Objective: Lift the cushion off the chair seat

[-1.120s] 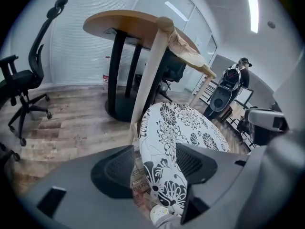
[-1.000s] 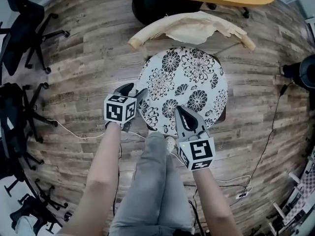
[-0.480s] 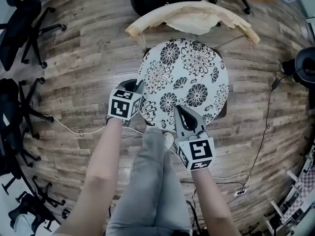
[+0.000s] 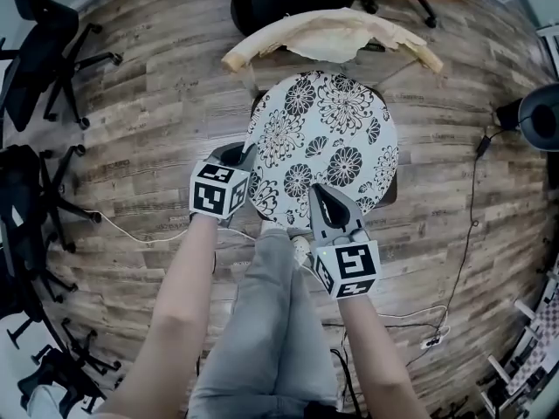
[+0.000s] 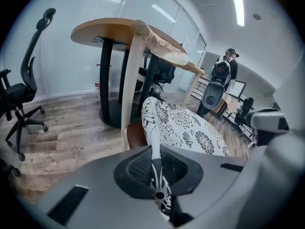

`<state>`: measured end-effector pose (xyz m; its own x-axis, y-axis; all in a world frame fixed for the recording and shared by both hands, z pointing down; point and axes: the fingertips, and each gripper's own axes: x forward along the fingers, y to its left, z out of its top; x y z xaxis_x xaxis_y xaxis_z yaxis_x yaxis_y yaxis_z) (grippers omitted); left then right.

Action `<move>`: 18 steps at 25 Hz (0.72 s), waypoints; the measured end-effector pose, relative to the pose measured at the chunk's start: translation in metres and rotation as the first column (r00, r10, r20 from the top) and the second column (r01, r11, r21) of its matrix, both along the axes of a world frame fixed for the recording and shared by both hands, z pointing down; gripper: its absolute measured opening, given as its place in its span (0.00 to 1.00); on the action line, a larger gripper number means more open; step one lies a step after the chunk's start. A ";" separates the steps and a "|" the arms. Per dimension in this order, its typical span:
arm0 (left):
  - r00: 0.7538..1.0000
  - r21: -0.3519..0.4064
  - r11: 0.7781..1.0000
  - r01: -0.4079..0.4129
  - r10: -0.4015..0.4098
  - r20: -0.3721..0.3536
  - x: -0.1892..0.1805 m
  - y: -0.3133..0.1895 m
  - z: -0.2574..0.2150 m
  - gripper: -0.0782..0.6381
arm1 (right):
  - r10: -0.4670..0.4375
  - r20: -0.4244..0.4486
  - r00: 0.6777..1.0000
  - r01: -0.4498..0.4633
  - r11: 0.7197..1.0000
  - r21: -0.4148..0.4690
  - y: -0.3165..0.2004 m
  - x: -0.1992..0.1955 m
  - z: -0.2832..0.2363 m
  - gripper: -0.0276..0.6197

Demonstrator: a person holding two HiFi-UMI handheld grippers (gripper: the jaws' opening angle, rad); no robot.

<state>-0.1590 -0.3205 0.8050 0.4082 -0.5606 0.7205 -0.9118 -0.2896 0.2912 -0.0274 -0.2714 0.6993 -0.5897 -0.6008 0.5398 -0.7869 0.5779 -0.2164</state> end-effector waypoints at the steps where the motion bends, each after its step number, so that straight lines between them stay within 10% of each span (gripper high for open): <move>1: 1.000 0.008 1.000 -0.001 0.001 -0.002 0.001 0.000 -0.005 0.13 | 0.008 0.001 1.000 -0.008 1.000 0.007 -0.001 0.001 -0.003 0.08; 18: 0.998 0.088 0.995 -0.040 0.044 -0.042 0.053 0.020 -0.076 0.13 | 0.126 0.058 0.990 -0.126 0.992 0.003 0.006 0.043 -0.046 0.08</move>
<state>-0.1062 -0.3002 0.7293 0.4628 -0.6017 0.6510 -0.8852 -0.3534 0.3026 0.0157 -0.2659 0.6537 -0.5390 -0.6755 0.5031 -0.8398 0.4767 -0.2597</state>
